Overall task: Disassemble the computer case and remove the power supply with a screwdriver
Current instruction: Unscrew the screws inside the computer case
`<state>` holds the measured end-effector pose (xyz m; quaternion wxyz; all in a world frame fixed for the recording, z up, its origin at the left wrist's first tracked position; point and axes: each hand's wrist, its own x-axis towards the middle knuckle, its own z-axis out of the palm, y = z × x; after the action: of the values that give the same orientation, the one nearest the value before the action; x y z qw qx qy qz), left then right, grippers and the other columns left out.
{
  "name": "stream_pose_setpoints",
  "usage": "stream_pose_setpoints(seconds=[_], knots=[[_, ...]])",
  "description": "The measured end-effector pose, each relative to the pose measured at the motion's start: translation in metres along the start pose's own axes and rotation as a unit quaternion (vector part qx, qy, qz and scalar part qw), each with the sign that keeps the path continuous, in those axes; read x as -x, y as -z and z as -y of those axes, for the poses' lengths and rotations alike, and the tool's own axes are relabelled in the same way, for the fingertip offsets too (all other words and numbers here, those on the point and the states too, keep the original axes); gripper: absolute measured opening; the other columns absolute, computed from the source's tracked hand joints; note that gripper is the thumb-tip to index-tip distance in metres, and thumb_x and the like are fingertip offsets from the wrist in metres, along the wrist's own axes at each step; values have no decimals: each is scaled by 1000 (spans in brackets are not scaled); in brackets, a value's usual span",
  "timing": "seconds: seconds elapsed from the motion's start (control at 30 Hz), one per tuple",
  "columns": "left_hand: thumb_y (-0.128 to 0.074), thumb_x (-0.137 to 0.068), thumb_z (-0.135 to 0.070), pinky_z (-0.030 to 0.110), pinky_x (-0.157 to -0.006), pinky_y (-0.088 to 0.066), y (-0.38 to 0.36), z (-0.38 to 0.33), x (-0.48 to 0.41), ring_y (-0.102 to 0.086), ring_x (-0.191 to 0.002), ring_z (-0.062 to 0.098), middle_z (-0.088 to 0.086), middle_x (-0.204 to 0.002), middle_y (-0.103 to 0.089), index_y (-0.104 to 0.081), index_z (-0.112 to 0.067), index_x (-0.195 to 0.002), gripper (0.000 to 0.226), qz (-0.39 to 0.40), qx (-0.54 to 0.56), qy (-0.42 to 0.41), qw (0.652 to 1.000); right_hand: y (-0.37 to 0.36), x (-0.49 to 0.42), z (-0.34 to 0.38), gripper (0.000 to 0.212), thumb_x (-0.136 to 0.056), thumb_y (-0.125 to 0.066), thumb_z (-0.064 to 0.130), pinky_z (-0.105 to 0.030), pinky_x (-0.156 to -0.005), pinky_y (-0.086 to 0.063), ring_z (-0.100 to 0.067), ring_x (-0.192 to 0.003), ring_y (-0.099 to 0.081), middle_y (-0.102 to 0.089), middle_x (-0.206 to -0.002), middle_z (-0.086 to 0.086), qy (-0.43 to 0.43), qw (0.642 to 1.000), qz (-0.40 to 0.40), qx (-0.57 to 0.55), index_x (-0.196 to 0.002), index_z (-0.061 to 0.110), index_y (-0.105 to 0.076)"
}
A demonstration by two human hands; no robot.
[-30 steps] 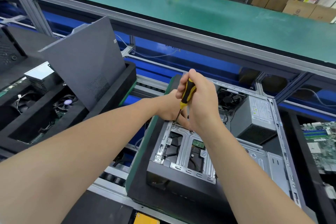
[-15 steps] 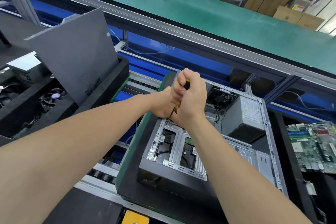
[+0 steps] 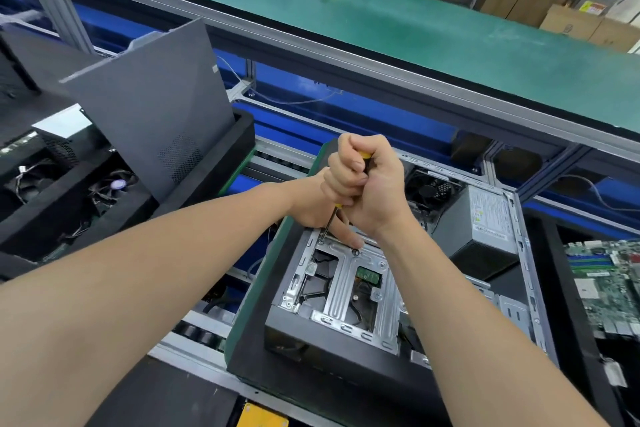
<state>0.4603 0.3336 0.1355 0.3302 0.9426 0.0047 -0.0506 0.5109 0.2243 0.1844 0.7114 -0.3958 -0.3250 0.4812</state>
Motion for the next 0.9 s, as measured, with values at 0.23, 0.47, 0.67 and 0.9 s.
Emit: stream_pose_setpoints(seconds=[0.23, 0.47, 0.67, 0.9], knots=[[-38, -67, -60, 7, -51, -35, 2, -5, 8, -44, -47, 5, -15, -46, -51, -54, -29, -44, 41, 8, 3, 42, 999, -12, 7, -3, 30, -98, -46, 27, -30, -49, -36, -17, -47, -32, -36, -54, -2, 24, 995, -82, 59, -73, 13, -51], [-47, -72, -42, 7, -51, -38, 0, -3, 8, -49, -51, -1, -18, -46, -49, -38, -27, -50, 29, -4, -76, 16, 997, -33, 14, -8, 40, -107, -49, 21, -32, -61, -50, -22, -62, -56, -62, -71, -11, 99, 932, -319, 140, -79, 10, -75], [-57, -86, -6, 9, -57, -35, 0, 4, 5, -38, -65, 11, 6, -71, -50, -53, -5, -74, 13, -18, -84, 22, 996, -48, 16, -22, 37, -101, -38, 2, -42, -55, -14, -21, -55, -22, -29, -58, -9, 173, 923, -319, 126, -65, 11, -43], [-49, -87, 15, -1, -59, -34, 0, 10, 4, -25, -56, 6, -4, -59, -32, -32, -16, -54, 48, -12, -124, -10, 992, -43, 5, -22, 29, -87, -44, 15, -19, -46, -21, -14, -48, -19, -25, -53, 1, 129, 943, -274, 137, -59, 18, -40]])
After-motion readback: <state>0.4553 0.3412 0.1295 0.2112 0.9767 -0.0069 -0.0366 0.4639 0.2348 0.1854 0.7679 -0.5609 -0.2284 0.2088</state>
